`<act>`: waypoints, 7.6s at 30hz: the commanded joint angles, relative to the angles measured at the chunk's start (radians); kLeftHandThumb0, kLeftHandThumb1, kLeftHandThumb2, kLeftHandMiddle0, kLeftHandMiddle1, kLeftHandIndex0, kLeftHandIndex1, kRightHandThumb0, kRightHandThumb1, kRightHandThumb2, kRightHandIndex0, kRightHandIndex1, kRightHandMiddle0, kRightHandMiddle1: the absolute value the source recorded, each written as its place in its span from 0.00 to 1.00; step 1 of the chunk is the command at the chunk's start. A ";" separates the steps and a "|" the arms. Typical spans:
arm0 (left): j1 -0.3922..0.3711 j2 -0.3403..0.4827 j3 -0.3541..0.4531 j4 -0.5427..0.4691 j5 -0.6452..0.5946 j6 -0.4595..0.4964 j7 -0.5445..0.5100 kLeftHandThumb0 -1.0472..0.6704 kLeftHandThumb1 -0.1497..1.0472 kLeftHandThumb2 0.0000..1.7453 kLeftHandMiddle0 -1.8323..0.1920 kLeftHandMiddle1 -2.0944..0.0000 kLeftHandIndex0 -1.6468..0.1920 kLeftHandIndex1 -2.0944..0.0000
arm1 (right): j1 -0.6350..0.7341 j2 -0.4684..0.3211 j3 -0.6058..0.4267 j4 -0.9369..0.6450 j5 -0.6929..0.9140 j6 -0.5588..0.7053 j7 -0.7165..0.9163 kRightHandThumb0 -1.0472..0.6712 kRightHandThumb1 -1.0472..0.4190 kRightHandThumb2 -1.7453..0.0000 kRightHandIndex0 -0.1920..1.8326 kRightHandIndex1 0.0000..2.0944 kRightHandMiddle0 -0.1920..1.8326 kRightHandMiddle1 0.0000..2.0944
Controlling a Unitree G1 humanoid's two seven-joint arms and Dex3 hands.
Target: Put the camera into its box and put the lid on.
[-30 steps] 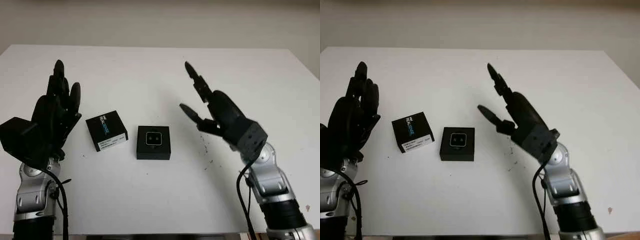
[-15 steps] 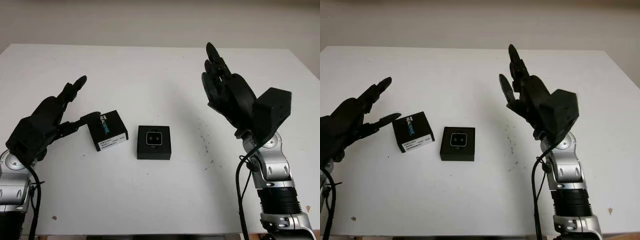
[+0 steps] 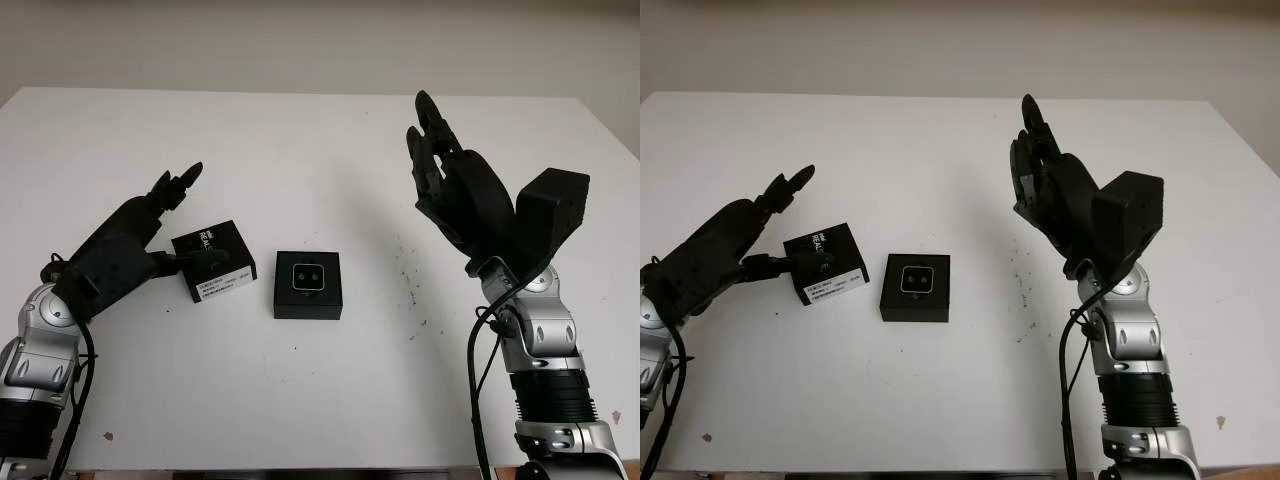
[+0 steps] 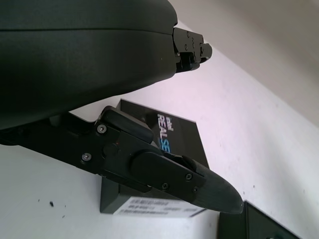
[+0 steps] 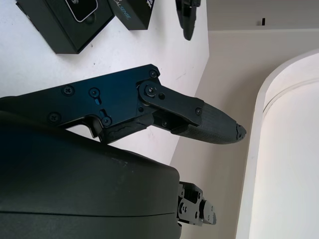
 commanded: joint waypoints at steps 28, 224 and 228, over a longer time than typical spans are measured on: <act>-0.124 0.024 -0.149 0.199 0.196 -0.118 0.028 0.25 0.87 0.03 0.91 0.96 0.91 0.95 | 0.013 0.021 0.003 -0.029 -0.005 0.014 -0.029 0.26 0.00 0.57 0.00 0.00 0.00 0.00; -0.332 0.133 -0.158 -0.477 0.094 0.576 -0.463 0.54 0.94 0.03 0.75 0.31 0.74 0.30 | 0.077 0.070 0.036 -0.018 -0.001 0.022 -0.016 0.25 0.00 0.63 0.00 0.00 0.00 0.00; -0.359 0.126 -0.185 -0.521 0.102 0.666 -0.462 0.53 0.94 0.03 0.75 0.32 0.74 0.30 | 0.078 0.077 0.041 -0.006 -0.004 0.005 -0.015 0.25 0.00 0.63 0.00 0.00 0.00 0.00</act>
